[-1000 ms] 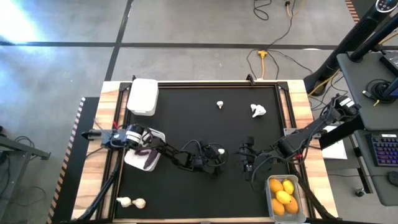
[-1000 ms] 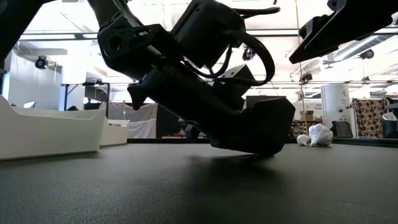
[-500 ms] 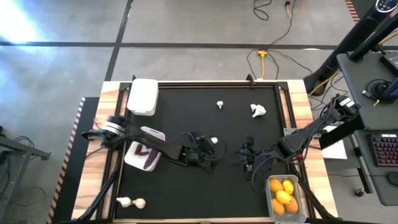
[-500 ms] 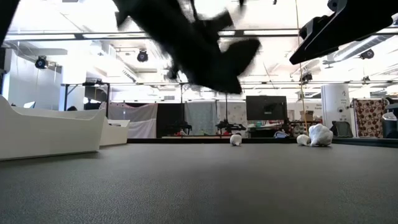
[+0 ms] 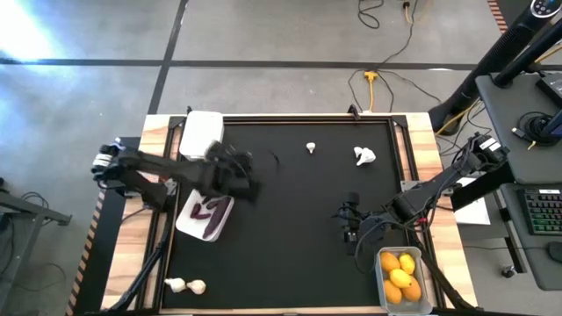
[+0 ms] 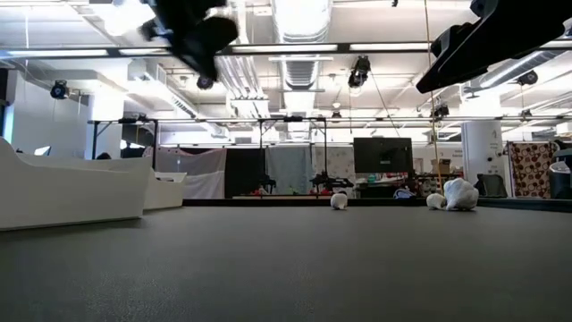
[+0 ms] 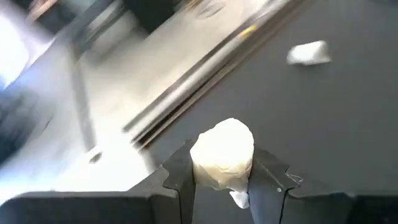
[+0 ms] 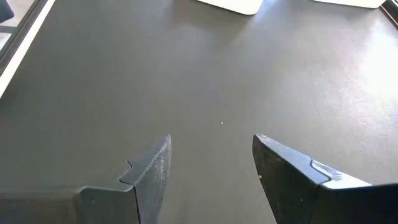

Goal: Sort produce into baskets
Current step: Put the garlic into the top white bin

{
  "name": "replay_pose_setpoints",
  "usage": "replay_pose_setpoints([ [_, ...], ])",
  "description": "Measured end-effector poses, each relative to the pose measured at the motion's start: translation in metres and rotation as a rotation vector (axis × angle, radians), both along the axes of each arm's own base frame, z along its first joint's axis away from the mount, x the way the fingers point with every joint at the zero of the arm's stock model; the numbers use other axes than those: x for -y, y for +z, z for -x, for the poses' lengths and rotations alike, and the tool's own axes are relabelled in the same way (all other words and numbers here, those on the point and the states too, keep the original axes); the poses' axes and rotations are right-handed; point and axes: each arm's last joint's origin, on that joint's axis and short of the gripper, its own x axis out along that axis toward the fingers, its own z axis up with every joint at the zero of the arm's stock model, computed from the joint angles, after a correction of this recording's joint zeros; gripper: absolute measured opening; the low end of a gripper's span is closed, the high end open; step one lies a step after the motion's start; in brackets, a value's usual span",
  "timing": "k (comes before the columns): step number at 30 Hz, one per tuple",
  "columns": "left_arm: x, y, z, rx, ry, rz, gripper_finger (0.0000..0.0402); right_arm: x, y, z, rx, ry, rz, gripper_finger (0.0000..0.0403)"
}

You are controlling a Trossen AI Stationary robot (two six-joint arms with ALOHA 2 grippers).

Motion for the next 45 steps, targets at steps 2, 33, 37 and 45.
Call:
replay_pose_setpoints([
  [2, -0.022, 0.004, 0.017, -0.018, 0.13, 0.043, 0.0091, 0.0, 0.0, 0.0, 0.001, 0.0, 0.0, 0.0219],
  [33, -0.252, -0.131, 0.109, -0.295, 0.756, 0.755, 0.0114, 0.0, 0.0, 0.0, 0.002, 0.017, 0.021, 0.0219],
  [37, -0.247, -0.138, 0.103, -0.354, 0.736, 0.754, 0.0118, 0.0, 0.0, 0.0, -0.004, 0.016, 0.024, 0.0219],
  [45, -0.233, -0.111, 0.1, -0.343, 0.676, 0.684, 0.0203, 0.0, -0.001, 0.0, -0.008, 0.016, 0.026, 0.0219],
])
